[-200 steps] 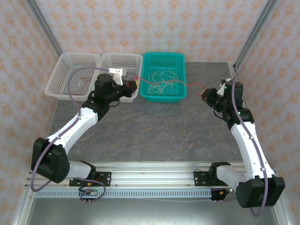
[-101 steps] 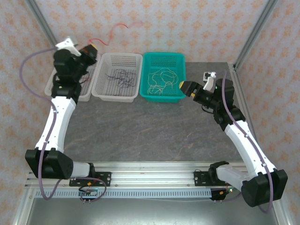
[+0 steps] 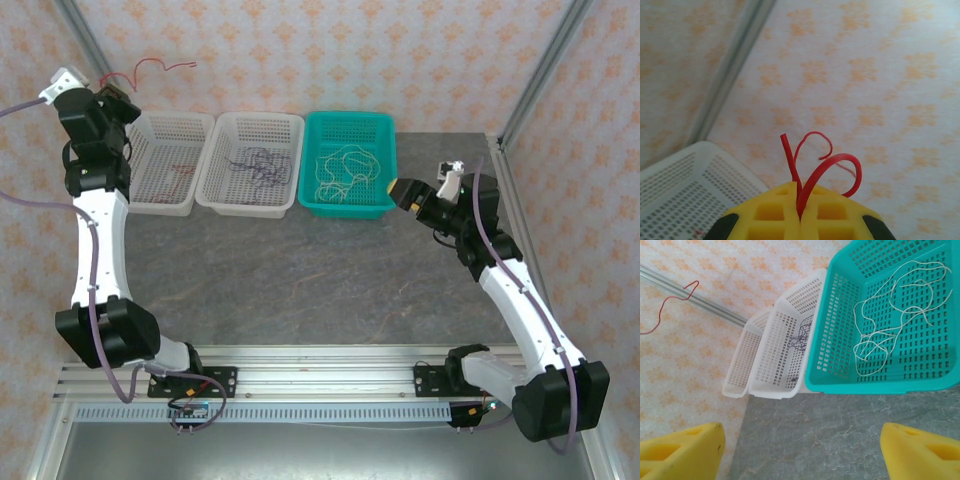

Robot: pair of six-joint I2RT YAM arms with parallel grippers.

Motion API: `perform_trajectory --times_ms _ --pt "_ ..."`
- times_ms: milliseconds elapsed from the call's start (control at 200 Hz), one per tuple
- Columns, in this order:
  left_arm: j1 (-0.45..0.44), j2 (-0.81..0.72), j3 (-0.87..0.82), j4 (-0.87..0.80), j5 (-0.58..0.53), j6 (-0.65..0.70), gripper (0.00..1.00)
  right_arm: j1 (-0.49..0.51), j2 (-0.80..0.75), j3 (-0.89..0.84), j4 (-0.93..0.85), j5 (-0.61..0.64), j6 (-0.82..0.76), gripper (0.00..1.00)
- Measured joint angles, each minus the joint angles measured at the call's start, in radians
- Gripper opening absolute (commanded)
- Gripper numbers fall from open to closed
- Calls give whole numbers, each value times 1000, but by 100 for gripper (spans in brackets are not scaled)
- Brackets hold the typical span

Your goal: Untangle the cables

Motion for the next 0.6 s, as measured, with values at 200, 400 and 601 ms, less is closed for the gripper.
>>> perform_trajectory --times_ms 200,400,601 --pt "56 97 -49 -3 -21 15 0 -16 0 0 -24 27 0 81" --pt "73 278 -67 2 7 18 48 -27 -1 0 -43 33 -1 81" --pt "81 296 -178 13 51 -28 88 -35 -42 -23 -50 57 -8 81"
